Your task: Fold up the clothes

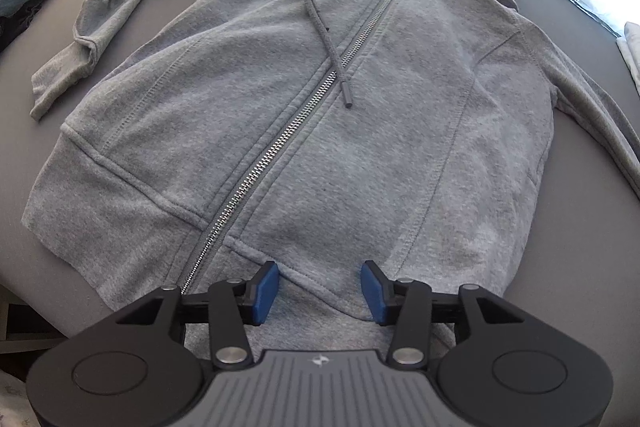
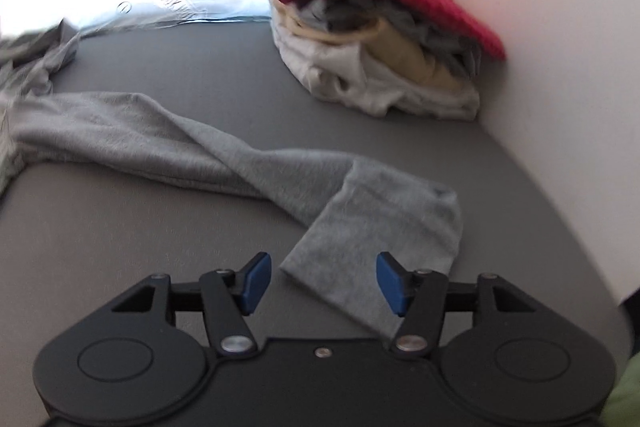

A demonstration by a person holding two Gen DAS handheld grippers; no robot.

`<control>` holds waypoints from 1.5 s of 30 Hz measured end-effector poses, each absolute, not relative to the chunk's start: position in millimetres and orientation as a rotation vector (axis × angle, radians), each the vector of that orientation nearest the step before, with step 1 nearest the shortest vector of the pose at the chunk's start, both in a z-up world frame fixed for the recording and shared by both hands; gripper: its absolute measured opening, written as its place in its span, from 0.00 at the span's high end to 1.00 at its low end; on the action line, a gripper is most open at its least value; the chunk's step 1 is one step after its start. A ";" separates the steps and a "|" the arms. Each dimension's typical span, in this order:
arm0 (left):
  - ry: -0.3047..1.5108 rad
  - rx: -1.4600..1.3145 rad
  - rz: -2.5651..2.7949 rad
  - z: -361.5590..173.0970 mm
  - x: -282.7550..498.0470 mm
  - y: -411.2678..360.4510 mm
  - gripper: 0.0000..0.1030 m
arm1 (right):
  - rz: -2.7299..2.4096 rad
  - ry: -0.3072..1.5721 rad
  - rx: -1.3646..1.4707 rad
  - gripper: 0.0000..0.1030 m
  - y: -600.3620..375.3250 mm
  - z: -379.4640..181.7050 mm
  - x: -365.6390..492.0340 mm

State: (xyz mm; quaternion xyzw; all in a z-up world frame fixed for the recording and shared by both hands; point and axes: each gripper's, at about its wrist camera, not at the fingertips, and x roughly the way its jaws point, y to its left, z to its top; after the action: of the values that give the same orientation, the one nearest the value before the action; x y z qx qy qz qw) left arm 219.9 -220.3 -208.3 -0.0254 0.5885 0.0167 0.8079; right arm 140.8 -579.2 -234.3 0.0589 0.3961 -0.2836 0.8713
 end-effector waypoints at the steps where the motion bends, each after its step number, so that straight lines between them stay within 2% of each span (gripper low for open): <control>1: 1.259 -0.055 0.034 -208.4 220.0 -220.3 0.53 | -0.601 0.826 0.184 0.53 -585.6 -236.3 137.9; 2: 1.259 -0.055 0.033 -208.5 220.0 -220.2 0.53 | -0.610 0.821 0.235 0.56 -591.6 -237.6 135.0; 4: 1.259 -0.052 0.031 -208.6 220.0 -220.8 0.52 | -0.627 0.801 0.271 0.98 -600.2 -234.1 129.6; 9: 1.258 -0.046 0.024 -208.8 219.9 -221.4 0.52 | -0.734 0.632 0.433 0.98 -637.4 -199.7 107.6; 15: 1.259 -0.044 0.008 -209.1 219.5 -220.2 0.51 | -0.889 0.314 0.593 1.00 -704.8 -125.2 63.9; 19: 1.259 -0.047 0.003 -209.3 219.5 -220.2 0.51 | -0.936 0.164 0.611 1.00 -727.4 -86.8 42.6; 23: 1.259 -0.047 0.007 -209.6 220.2 -221.7 0.50 | -0.985 0.242 0.507 1.00 -730.8 -83.7 52.8; 26: 1.257 -0.042 0.011 -209.6 219.5 -223.1 0.50 | -0.945 0.413 0.454 0.91 -720.9 -110.9 73.8; 28: 1.253 -0.041 0.010 -209.7 218.5 -223.0 0.50 | -0.895 0.511 0.442 0.74 -708.9 -136.3 85.7; 35: 1.244 -0.040 0.004 -210.3 216.1 -221.8 0.49 | -0.621 0.875 0.375 0.74 -665.2 -223.9 129.3; 41: 1.258 -0.024 0.000 -210.7 220.1 -224.1 0.47 | -0.635 0.853 0.280 0.74 -695.6 -245.0 168.7; 45: 1.274 -0.019 -0.001 -211.1 223.0 -224.1 0.47 | -0.865 0.852 0.182 0.59 -722.5 -245.0 178.5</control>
State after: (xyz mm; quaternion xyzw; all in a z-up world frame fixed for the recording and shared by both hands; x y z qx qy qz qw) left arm 223.0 -224.1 -211.1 -0.0087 0.5946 -0.0006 0.8040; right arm 178.5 -722.5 -245.0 0.0856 0.3999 -0.4058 0.8174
